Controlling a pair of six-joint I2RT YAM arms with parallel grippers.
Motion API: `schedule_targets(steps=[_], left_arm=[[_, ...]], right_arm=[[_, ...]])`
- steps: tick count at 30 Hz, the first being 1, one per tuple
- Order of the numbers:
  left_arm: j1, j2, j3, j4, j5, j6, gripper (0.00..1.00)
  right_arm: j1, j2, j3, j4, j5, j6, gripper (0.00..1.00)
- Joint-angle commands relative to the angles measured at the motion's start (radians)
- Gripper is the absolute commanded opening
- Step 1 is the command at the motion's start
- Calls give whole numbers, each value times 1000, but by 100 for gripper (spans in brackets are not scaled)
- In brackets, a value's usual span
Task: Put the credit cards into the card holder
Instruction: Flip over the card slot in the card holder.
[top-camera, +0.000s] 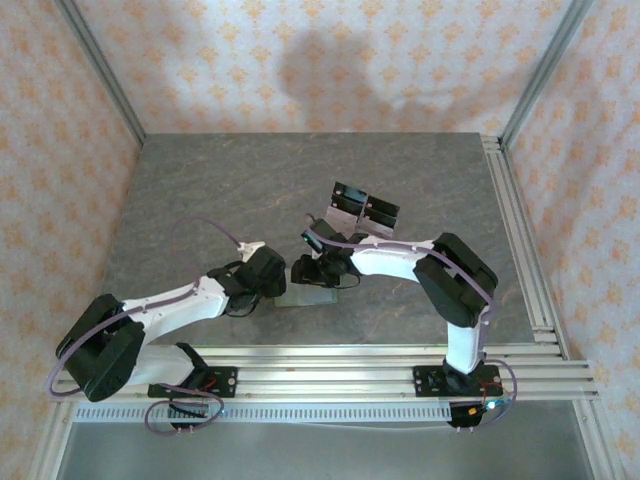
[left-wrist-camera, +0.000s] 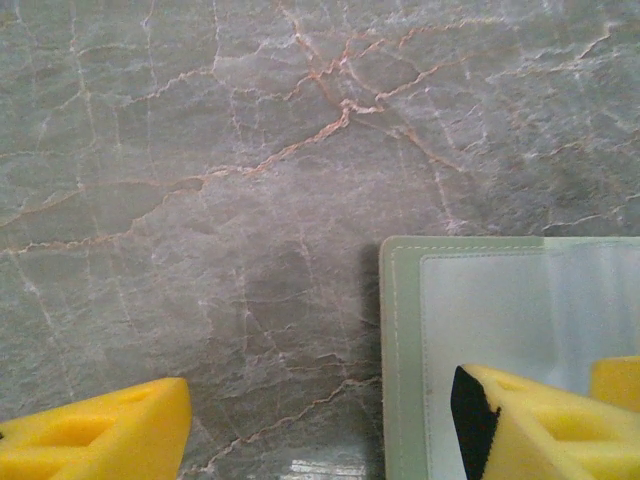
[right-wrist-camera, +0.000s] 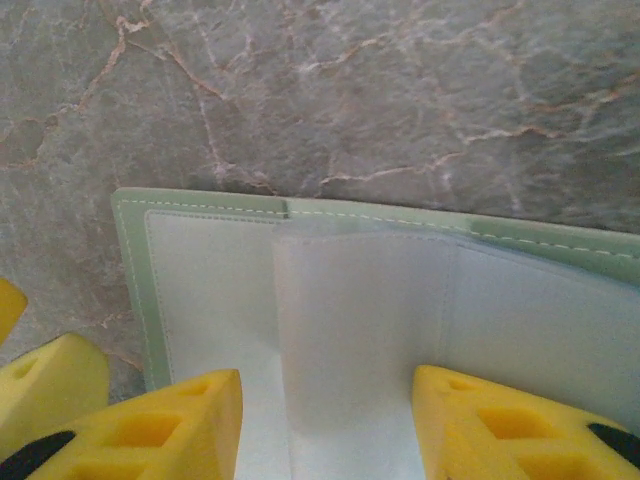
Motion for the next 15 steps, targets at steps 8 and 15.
schedule_targets(steps=[8,15], left_arm=[[-3,-114,-25,-32,-39,-32,70],[-2,-191,-29,-70,-65,-39,70]], right_arm=[[34,47,87,-10,-25,25,48],[52,70,144,-23,-37,33,48]])
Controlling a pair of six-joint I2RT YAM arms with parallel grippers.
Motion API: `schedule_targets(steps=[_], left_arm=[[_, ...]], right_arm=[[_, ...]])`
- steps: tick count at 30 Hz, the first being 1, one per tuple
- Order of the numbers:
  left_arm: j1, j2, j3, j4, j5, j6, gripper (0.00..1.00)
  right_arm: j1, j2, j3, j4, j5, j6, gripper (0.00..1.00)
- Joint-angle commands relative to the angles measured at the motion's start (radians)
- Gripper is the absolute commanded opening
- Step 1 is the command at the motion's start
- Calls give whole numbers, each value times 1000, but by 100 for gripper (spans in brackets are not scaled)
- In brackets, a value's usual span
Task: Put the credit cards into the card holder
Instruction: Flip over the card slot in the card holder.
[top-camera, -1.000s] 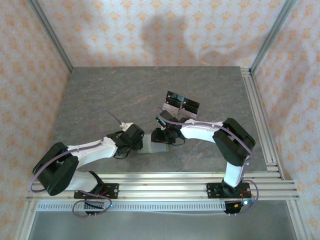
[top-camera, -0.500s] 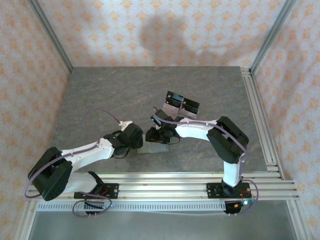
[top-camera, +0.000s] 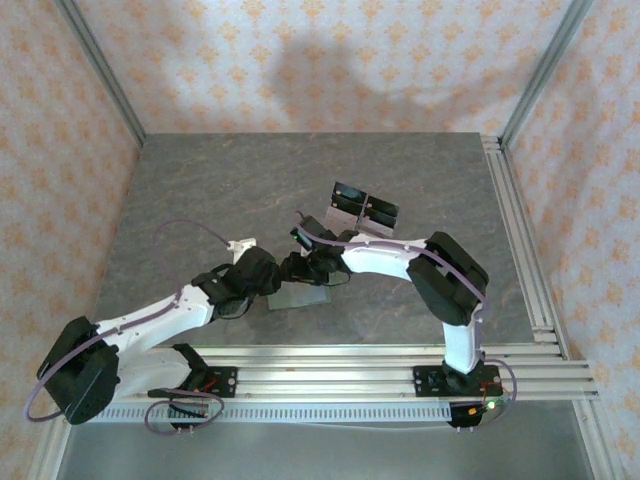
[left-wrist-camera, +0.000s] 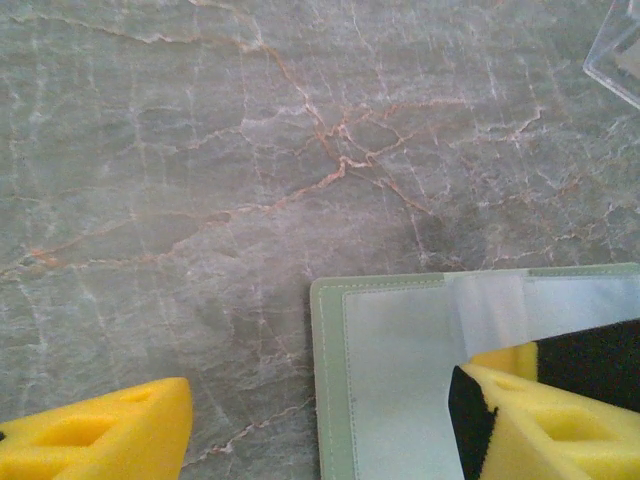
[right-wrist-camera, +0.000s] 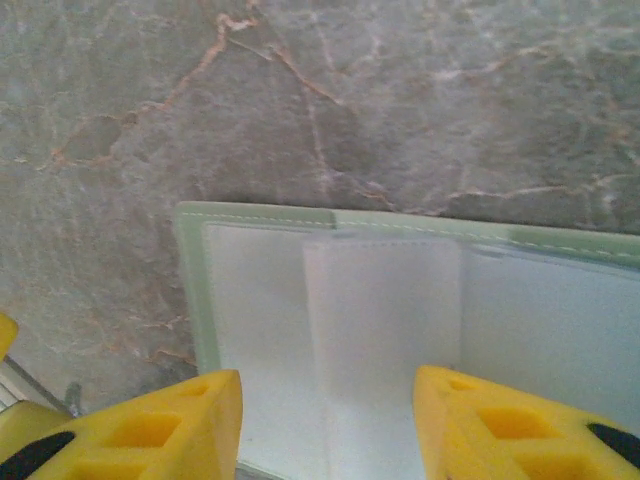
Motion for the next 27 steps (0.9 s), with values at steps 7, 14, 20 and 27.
schedule_targets(steps=[7,14,20,27], left_arm=[[-2,-63,-6,-39,-43,-34,69],[-2,-110,-6,-68,-57,-42,69],[-2,-167,-11,-101,-70,-55,69],[-2,-242,-27,-144,-93,-75,69]], right_arm=[[44,64,96,-6,-33,32,48],[75,119,161,3,-60,56,48],[105,182,272,3,-99,74,48],[107,188,440,-29,-121,58,48]])
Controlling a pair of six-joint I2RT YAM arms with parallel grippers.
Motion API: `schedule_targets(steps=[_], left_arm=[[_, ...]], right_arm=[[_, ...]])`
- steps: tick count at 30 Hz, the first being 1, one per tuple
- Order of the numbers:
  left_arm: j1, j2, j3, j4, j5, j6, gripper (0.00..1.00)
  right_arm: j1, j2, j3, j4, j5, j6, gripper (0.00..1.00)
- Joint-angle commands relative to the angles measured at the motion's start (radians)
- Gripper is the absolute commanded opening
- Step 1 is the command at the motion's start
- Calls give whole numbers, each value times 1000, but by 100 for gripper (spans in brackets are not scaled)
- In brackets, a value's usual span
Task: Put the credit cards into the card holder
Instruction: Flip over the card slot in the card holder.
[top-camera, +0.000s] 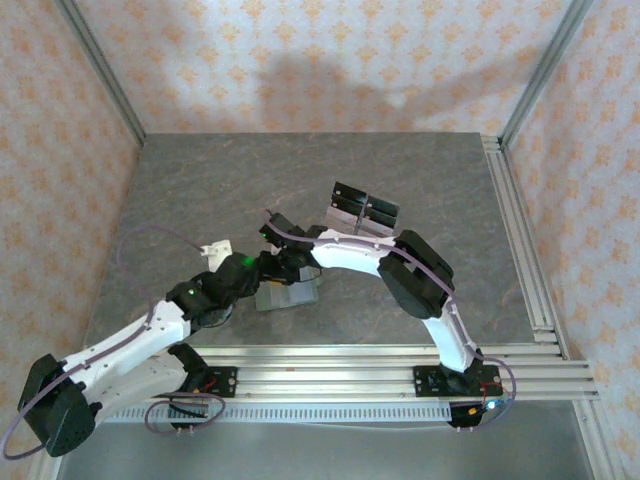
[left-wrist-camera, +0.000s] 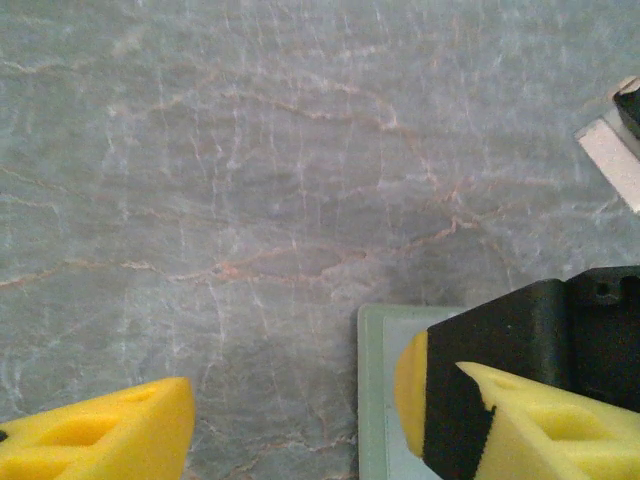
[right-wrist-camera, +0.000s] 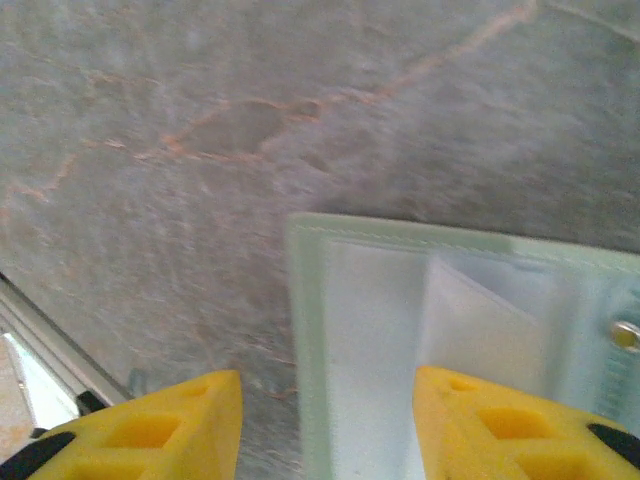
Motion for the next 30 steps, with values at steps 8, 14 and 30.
schedule_targets(steps=[8,14,30], left_arm=[[-22,-40,-36,49,58,-52,69],[-22,-2,-33,63,71,-46,69],[-22,256,52,152,130,4,69]], right_arm=[[12,-91,156,17,-16,-40,51],[-56,-237,-28,48,29,-53,51],[-129,-338,-265,-218,442,-278,53]])
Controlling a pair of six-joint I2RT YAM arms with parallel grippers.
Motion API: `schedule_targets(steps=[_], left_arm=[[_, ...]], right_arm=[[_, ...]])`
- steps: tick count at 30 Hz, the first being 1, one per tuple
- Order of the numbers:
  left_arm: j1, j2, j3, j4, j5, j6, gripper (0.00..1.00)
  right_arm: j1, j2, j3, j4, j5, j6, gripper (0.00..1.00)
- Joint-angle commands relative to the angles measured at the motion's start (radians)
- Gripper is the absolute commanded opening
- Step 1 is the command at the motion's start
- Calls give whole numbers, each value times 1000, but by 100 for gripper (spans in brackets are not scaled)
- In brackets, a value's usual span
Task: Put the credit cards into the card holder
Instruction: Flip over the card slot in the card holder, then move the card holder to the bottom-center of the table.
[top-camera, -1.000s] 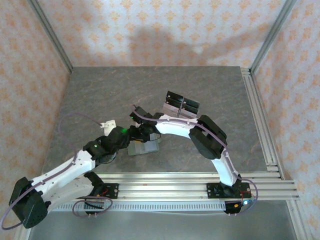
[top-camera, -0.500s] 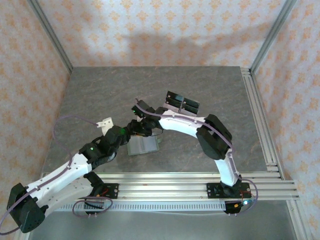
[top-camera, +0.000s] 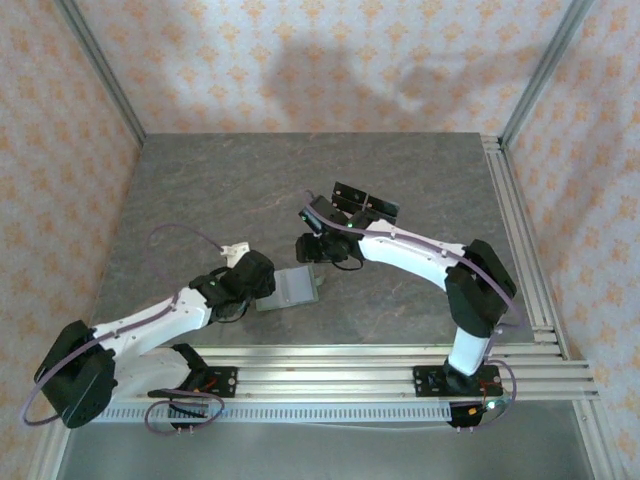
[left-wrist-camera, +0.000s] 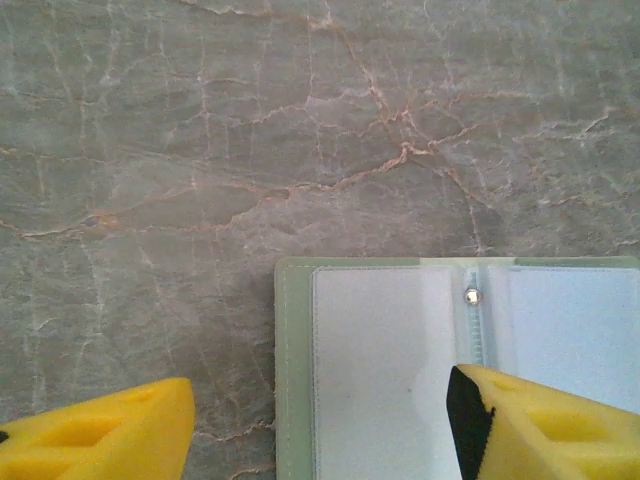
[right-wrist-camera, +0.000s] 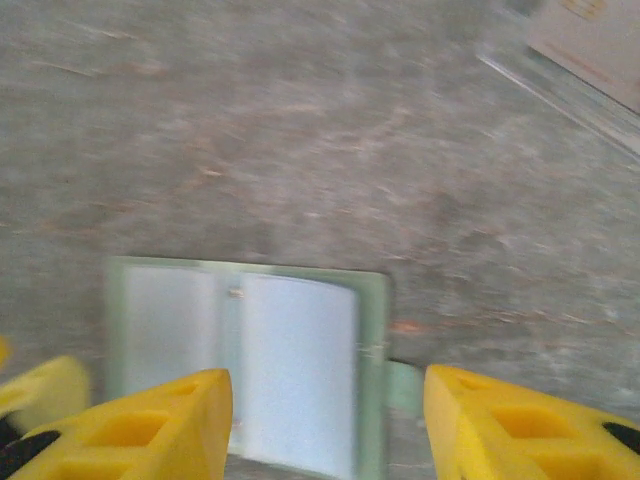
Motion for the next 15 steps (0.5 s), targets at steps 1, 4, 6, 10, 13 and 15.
schedule_targets(steps=[1,4,6,10,13,15], left_arm=[[-3,33,49,25,6,28,69],[-2,51,60,26,5,34,69],[-3,56,65,26,5,39,69],[-2,62,67,30,10,42,69],[-3,69,69,32,15,44,69],[-3,73,72,33,18,47,69]], right_arm=[[-12,39,-18,-32,54,-34,53],[-12,66,-25,-23,36,-33,52],[-12,75,-39,-17,31,-33,50],[-12,83,-75,-3,34,-30,46],[-16,81,-97,9,37,-28,33],[-18,78,-111,15,39,-24,21]])
